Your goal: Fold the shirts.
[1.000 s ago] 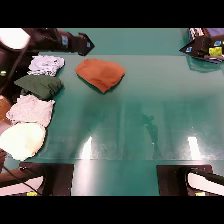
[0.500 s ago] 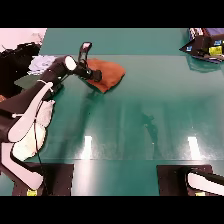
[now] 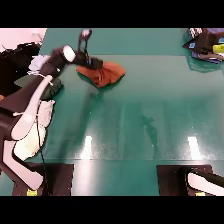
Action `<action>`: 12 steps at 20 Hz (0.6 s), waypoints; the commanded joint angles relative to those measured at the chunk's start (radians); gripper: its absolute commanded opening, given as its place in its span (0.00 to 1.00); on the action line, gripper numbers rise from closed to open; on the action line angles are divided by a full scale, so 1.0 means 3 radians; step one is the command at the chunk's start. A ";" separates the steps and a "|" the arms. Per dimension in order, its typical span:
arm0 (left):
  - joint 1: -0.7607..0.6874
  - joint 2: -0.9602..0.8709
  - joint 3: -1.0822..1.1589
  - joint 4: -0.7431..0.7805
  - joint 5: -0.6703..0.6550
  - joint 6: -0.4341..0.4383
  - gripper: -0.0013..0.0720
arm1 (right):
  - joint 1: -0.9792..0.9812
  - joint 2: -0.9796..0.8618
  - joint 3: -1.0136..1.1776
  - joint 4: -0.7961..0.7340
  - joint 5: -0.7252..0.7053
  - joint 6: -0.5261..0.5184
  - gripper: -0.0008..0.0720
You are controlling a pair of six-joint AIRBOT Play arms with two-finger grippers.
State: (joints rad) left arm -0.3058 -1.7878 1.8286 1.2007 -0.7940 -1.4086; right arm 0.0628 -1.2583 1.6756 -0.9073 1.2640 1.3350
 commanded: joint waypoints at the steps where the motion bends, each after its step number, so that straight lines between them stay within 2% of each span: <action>1: 0.0003 0.0488 0.0624 0.0167 -0.0322 0.0013 0.04 | -0.0070 0.0326 0.0004 -0.0005 -0.0300 0.0000 0.03; 6: -0.0219 0.1606 0.0757 0.0203 -0.0666 0.0244 0.04 | -0.0277 0.0860 0.0004 -0.0031 -0.0656 0.0000 0.03; 9: -0.0717 0.1727 0.0720 0.0300 -0.0964 0.0275 0.04 | -0.0370 0.1002 0.0004 -0.0031 -0.0631 0.0000 0.03; 12: -0.1251 0.1634 0.0226 0.0359 -0.0991 0.0271 0.05 | -0.0364 0.1040 0.0004 -0.0017 -0.0591 0.0000 0.03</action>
State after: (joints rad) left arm -0.5549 -1.3087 1.9816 1.2854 -1.0504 -1.3365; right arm -0.0376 -0.9707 1.6768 -0.9150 1.0866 1.3350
